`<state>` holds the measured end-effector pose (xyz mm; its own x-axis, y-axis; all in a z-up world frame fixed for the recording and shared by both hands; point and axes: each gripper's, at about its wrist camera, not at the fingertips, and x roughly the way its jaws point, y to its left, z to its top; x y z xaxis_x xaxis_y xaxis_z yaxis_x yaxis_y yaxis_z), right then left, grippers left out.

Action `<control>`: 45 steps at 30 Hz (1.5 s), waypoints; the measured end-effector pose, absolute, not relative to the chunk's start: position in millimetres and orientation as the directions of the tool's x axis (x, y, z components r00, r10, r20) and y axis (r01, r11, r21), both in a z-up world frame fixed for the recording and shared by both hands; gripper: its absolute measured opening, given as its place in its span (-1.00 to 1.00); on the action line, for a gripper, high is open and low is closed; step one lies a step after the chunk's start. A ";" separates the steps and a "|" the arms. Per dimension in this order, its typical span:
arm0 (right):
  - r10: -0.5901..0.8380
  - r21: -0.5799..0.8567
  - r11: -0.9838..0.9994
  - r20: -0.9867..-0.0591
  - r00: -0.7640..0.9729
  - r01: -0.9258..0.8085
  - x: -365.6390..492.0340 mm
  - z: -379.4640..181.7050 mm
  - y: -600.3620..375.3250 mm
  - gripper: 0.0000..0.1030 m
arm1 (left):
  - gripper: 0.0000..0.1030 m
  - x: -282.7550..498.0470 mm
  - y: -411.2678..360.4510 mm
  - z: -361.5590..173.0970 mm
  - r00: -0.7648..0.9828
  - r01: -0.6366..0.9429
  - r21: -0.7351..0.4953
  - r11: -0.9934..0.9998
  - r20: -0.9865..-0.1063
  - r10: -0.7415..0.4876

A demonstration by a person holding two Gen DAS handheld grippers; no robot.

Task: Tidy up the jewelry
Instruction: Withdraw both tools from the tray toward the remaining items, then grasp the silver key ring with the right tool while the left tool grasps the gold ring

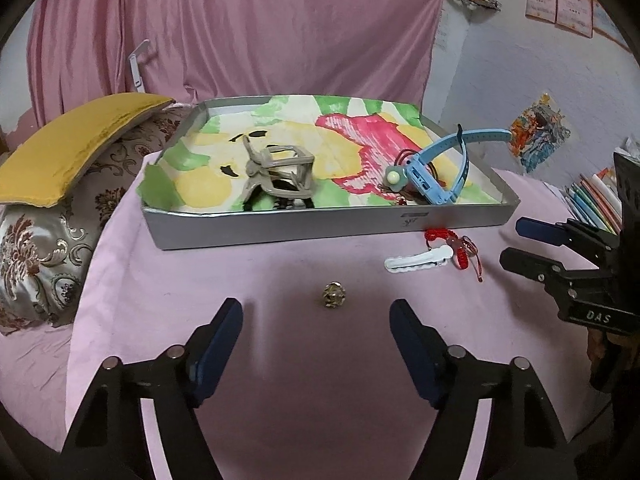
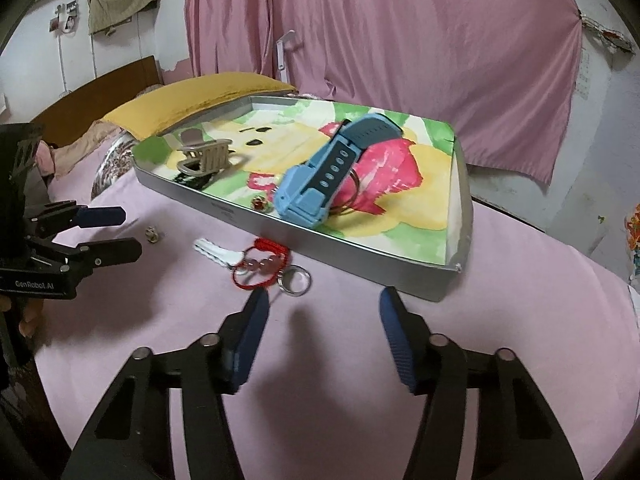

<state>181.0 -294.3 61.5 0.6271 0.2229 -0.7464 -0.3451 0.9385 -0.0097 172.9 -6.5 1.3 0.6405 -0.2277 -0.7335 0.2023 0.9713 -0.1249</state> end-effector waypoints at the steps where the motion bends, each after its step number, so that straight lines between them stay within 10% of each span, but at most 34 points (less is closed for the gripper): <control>1: 0.222 -0.010 0.938 -0.749 0.624 -0.346 182.1 61.0 -295.3 -0.08 | 0.32 174.6 -8.6 0.8 0.637 0.208 -0.124 0.970 -0.735 -0.230; 25: 0.302 0.038 0.891 -0.793 0.528 -0.452 211.0 45.8 -277.2 -0.67 | -0.73 190.4 -24.7 -2.6 0.597 0.246 -0.092 0.965 -0.770 -0.225; 45: 0.314 0.044 0.923 -0.662 0.681 -0.383 172.1 76.4 -284.5 -0.67 | -0.75 176.9 -25.8 10.4 0.657 0.255 -0.170 0.952 -0.692 -0.299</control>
